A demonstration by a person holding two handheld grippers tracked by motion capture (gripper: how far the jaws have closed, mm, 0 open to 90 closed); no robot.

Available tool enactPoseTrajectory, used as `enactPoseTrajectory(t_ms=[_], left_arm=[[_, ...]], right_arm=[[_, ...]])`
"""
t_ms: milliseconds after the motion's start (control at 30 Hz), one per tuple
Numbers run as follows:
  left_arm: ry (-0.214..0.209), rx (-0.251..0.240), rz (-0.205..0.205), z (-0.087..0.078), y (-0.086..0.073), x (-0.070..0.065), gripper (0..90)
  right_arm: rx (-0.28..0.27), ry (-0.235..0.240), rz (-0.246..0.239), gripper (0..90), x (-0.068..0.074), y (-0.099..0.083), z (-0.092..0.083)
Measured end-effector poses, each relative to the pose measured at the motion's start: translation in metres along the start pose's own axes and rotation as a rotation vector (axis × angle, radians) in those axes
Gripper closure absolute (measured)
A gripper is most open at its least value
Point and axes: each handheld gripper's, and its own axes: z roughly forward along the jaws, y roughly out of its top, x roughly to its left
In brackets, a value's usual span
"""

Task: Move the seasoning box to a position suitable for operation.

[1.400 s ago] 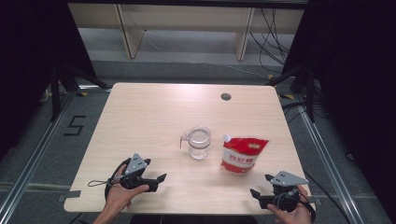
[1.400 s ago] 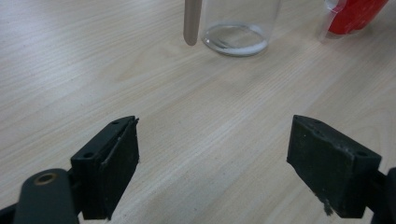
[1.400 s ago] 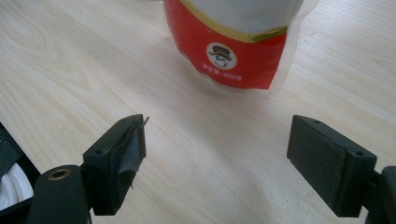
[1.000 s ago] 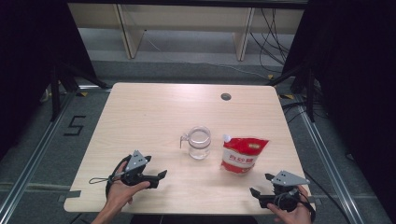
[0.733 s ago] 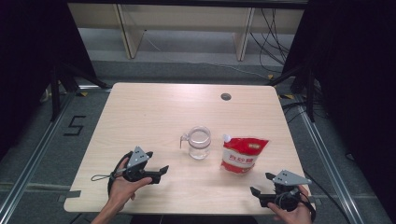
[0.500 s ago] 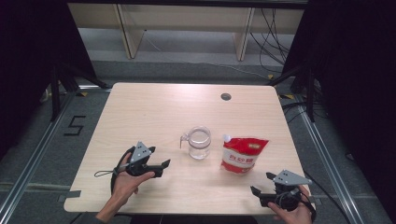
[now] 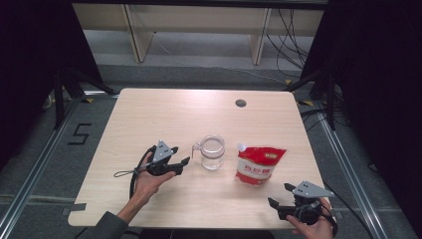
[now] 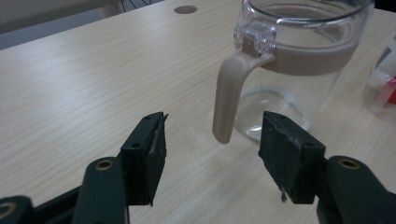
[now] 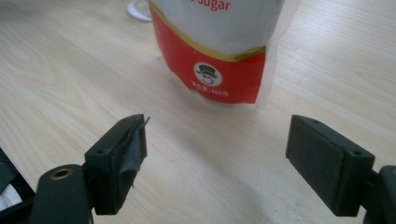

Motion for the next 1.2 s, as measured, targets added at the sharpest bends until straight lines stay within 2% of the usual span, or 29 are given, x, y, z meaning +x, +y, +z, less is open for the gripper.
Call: enactPoseTrajectory(t_ms=[33, 67, 100, 133, 167, 200, 233, 267, 367, 433, 500, 567, 733, 767, 800, 833, 867, 933, 1000, 1100, 1167, 1200], left_arm=[[0.0, 0.0, 0.0, 0.0, 0.0, 0.0, 42.4], [0.001, 0.002, 0.005, 0.002, 0.001, -0.001, 42.4], [-0.007, 0.006, 0.03, 0.007, 0.003, -0.002, 45.1], [-0.007, 0.006, 0.03, 0.007, 0.003, -0.002, 45.9], [-0.027, 0.013, 0.045, 0.012, 0.005, -0.002, 46.5], [-0.027, 0.013, 0.045, 0.012, 0.005, -0.002, 47.5], [-0.049, 0.014, 0.074, 0.015, 0.007, 0.0, 47.5], [-0.047, 0.018, 0.067, 0.016, 0.007, -0.001, 48.8], [-0.058, 0.038, 0.072, 0.025, 0.007, -0.003, 50.8], [-0.062, 0.043, 0.084, 0.027, 0.007, -0.002, 51.5], [-0.052, 0.048, 0.067, 0.031, 0.008, -0.002, 54.0], [-0.062, 0.036, 0.075, 0.033, 0.008, 0.0, 56.3], [-0.07, 0.025, 0.084, 0.035, 0.011, 0.002, 62.0], [-0.067, 0.025, 0.077, 0.036, 0.011, 0.001, 64.5], [-0.067, 0.025, 0.077, 0.036, 0.011, 0.001, 65.4], [-0.071, 0.022, 0.084, 0.037, 0.011, 0.001, 65.4], [-0.08, 0.024, 0.091, 0.038, 0.012, 0.001, 66.5], [-0.08, 0.021, 0.099, 0.038, 0.013, 0.0, 71.5], [-0.079, 0.023, 0.109, 0.038, 0.013, 0.0, 72.6], [-0.095, 0.024, 0.092, 0.037, 0.012, 0.002, 75.5], [-0.107, 0.021, 0.106, 0.037, 0.013, 0.004, 75.6], [-0.106, 0.024, 0.094, 0.036, 0.012, 0.003, 75.5]], right_arm=[[0.0, 0.0, 0.0, 21.2, 0.0, 0.0, 0.0], [0.006, 0.0, 0.02, 21.2, 0.002, 0.0, -0.001], [-0.003, -0.003, -0.002, 21.3, 0.0, 0.0, 0.0], [-0.006, -0.008, -0.005, 21.3, 0.0, 0.0, 0.001], [0.0, -0.01, 0.014, 21.4, 0.001, -0.001, 0.0], [0.0, -0.01, 0.014, 21.4, 0.001, -0.001, 0.0], [0.0, -0.009, 0.011, 21.6, 0.001, -0.001, 0.0], [-0.006, -0.011, -0.013, 21.7, 0.0, 0.0, 0.0], [0.002, -0.008, 0.0, 21.7, 0.001, -0.001, 0.001], [-0.001, -0.003, -0.01, 21.7, 0.0, 0.0, 0.001], [-0.007, -0.004, -0.016, 21.9, -0.001, -0.001, 0.001], [-0.009, 0.001, -0.014, 21.8, -0.001, -0.001, 0.002], [-0.008, 0.001, -0.019, 21.9, -0.001, -0.001, 0.002], [0.007, -0.002, 0.013, 22.1, 0.002, -0.001, 0.001], [0.007, -0.002, 0.013, 22.1, 0.002, -0.001, 0.001], [0.007, 0.005, -0.009, 22.2, 0.0, 0.0, 0.002], [0.007, 0.006, -0.001, 22.2, 0.001, 0.0, 0.002], [0.0, 0.002, -0.016, 22.2, 0.0, 0.0, 0.002], [0.004, 0.008, -0.008, 22.2, 0.0, 0.0, 0.002], [0.004, 0.002, -0.016, 22.3, 0.0, -0.001, 0.002], [0.002, -0.001, -0.018, 22.3, 0.0, -0.001, 0.002], [0.002, -0.001, -0.018, 22.3, 0.0, 0.0, 0.002]])
